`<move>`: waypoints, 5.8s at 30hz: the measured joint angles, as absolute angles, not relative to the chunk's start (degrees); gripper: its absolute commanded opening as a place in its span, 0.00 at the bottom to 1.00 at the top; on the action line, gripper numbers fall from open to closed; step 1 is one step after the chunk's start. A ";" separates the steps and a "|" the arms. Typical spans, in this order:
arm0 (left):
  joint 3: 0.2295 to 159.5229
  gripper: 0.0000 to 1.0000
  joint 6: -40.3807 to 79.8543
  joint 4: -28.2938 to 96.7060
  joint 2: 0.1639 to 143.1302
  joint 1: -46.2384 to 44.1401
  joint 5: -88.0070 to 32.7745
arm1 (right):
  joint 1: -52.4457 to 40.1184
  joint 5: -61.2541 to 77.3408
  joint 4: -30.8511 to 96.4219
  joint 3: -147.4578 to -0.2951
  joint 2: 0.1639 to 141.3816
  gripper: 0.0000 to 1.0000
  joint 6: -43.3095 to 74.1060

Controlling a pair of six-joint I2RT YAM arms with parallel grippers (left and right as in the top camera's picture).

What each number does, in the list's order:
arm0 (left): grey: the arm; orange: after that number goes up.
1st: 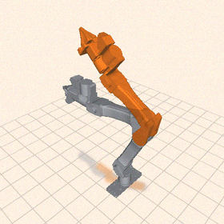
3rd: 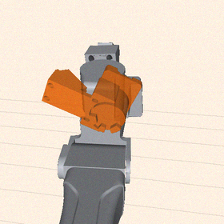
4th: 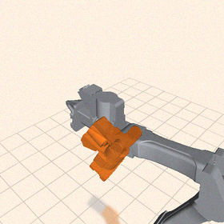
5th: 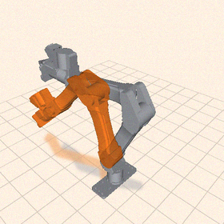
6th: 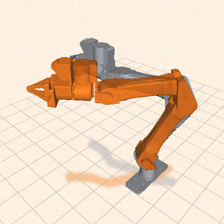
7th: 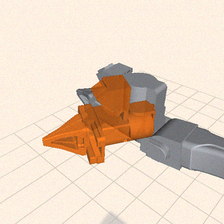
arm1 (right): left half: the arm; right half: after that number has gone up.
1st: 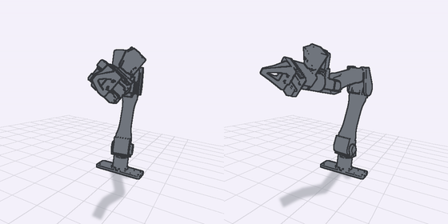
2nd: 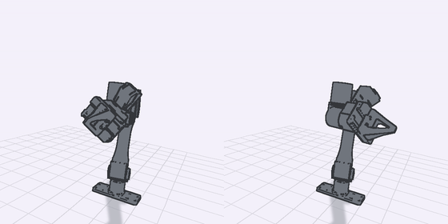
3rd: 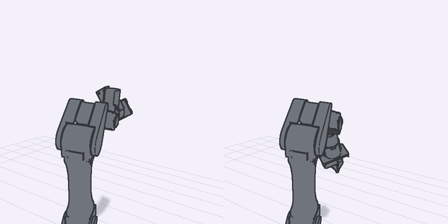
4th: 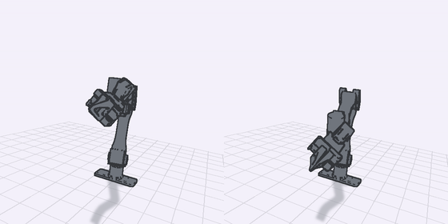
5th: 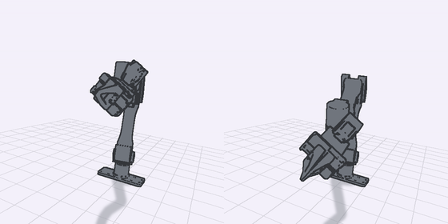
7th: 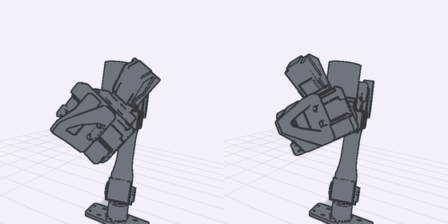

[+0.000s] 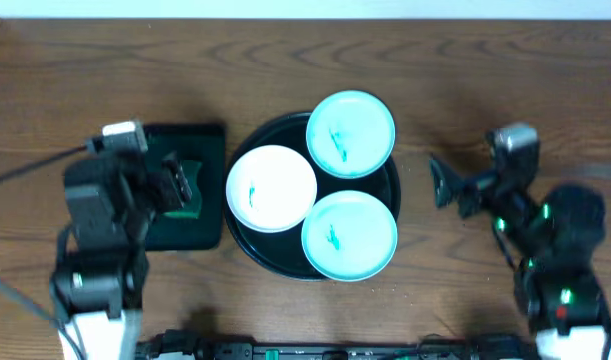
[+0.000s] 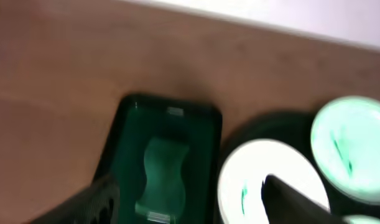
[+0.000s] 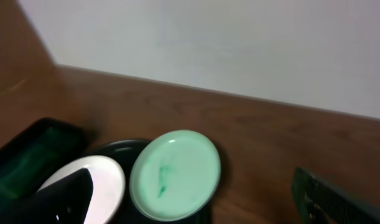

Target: Clean dirty plates on tray and stack at the side

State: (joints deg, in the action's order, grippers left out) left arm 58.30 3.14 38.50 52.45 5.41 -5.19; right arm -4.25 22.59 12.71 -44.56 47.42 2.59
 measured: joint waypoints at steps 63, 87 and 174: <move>77.06 0.71 7.92 58.52 85.82 5.41 0.40 | -37.06 5.87 37.82 -85.56 121.32 0.16 31.29; 76.73 0.59 6.48 55.33 102.96 5.43 2.72 | -38.13 5.89 36.34 -85.82 121.91 0.01 32.05; 73.73 0.07 5.74 52.51 91.18 9.10 -10.41 | -37.45 8.05 35.62 -85.86 122.23 0.01 28.86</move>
